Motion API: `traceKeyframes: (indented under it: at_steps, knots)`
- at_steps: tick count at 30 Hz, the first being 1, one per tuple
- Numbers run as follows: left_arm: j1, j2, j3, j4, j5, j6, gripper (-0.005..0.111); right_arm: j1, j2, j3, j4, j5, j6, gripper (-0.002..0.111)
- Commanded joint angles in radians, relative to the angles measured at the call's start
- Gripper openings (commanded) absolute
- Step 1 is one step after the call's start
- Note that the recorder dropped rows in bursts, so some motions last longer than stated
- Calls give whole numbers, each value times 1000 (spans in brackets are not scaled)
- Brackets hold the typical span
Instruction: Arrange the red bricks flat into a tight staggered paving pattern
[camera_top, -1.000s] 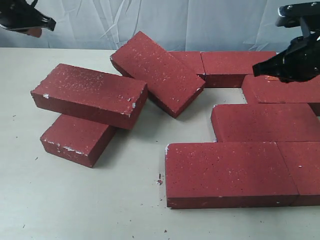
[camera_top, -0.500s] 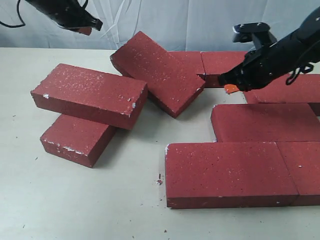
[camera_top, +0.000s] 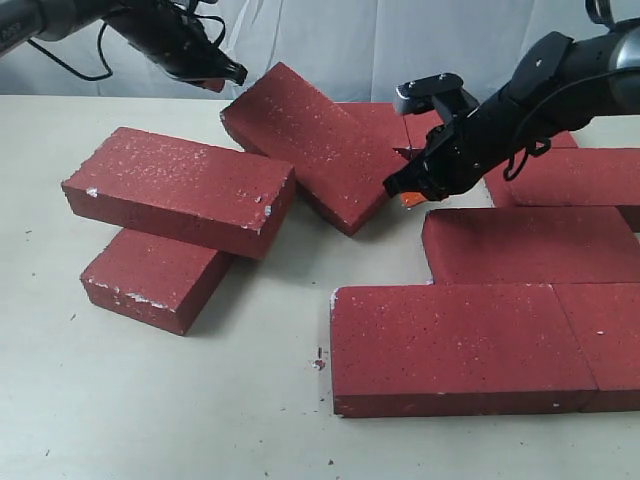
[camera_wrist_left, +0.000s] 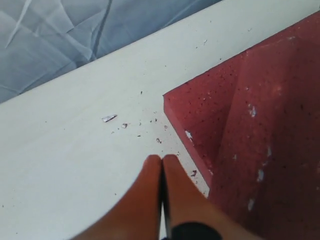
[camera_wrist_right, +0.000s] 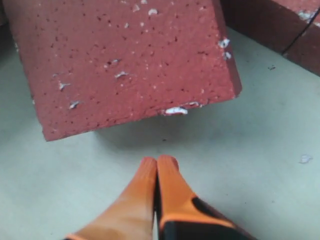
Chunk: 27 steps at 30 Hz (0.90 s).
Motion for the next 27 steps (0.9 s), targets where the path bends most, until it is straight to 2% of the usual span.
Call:
traceKeyframes:
  at_steps: [1,15,20,27]
  knots:
    - [-17,29,-31,-7,12,-18,0,0,41,-31,-1,-2,-6,-1]
    - [-51,19,-31,-10,90,-11,0,0,97,-105,89,-10,-8,-1]
    - [-51,-20,-31,-25,112,8,0,0,95,-113,194,-5,-101,-1]
    - [-51,-83,-31,-25,166,8,0,0,17,-115,162,-3,-102,-1]
